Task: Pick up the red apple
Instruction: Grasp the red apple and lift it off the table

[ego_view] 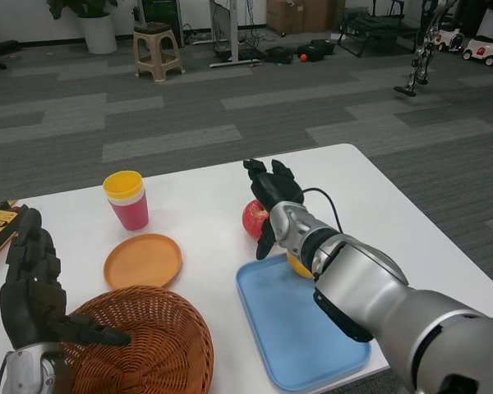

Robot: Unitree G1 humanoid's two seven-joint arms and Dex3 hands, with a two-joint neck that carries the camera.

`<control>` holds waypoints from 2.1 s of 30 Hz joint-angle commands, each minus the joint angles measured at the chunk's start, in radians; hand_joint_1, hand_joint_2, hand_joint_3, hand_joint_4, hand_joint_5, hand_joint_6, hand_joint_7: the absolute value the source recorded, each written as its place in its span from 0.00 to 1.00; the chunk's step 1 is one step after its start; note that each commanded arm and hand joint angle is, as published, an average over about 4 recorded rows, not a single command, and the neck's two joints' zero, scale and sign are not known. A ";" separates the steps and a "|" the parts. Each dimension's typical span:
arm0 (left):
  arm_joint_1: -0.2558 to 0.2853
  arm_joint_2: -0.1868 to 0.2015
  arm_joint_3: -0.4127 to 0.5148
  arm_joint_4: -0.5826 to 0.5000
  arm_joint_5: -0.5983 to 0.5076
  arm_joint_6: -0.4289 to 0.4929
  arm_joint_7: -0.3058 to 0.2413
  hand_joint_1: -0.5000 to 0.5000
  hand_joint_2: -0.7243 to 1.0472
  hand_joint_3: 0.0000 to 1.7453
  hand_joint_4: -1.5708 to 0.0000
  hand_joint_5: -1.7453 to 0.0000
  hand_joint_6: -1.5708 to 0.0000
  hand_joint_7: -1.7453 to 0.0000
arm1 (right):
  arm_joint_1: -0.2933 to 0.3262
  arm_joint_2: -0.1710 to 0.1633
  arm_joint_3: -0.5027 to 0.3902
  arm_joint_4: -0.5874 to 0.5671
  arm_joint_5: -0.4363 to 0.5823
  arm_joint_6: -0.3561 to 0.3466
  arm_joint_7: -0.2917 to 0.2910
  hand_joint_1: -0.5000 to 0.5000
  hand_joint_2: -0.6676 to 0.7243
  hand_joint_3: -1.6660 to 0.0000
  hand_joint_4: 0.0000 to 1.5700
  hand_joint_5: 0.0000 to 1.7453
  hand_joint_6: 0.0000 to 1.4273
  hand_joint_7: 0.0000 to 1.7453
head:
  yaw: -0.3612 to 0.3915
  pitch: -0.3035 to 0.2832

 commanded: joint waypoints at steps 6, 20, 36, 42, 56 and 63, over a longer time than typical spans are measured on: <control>-0.008 -0.001 -0.008 0.001 -0.002 0.003 -0.007 0.00 0.00 0.05 1.00 1.00 0.80 1.00 | 0.028 0.004 -0.006 0.022 0.007 0.020 -0.002 0.33 0.56 1.00 0.00 0.00 0.00 0.27 | 0.012 0.010; 0.008 -0.006 -0.014 -0.007 -0.001 0.004 -0.009 0.00 0.00 0.05 1.00 1.00 0.82 1.00 | 0.030 0.006 -0.004 0.042 -0.011 0.086 0.063 0.28 0.33 0.95 0.00 0.00 0.00 0.43 | 0.021 -0.020; 0.008 -0.012 -0.017 -0.004 -0.001 0.003 -0.013 0.00 0.01 0.05 1.00 1.00 0.82 0.98 | 0.031 0.006 0.008 0.039 -0.033 0.093 0.087 0.25 0.32 0.95 0.00 0.00 0.00 0.48 | 0.024 -0.012; 0.008 -0.012 -0.016 -0.004 -0.001 0.004 -0.013 0.00 0.00 0.05 1.00 1.00 0.80 1.00 | 0.032 0.008 0.014 0.039 -0.033 0.093 0.090 0.25 0.31 0.95 0.00 0.00 0.00 0.48 | 0.028 -0.009; 0.017 -0.012 0.002 -0.005 -0.003 0.002 -0.016 0.00 0.04 0.05 1.00 1.00 0.82 1.00 | 0.037 0.014 0.016 0.026 -0.050 0.080 0.107 0.25 0.32 0.95 0.00 0.06 0.00 0.49 | 0.053 -0.009; 0.009 -0.012 0.012 0.003 -0.009 0.002 -0.016 0.00 0.05 0.05 1.00 1.00 0.80 1.00 | 0.039 0.003 0.016 0.014 -0.066 0.078 0.118 0.25 0.32 0.95 0.00 0.06 0.00 0.49 | 0.060 -0.008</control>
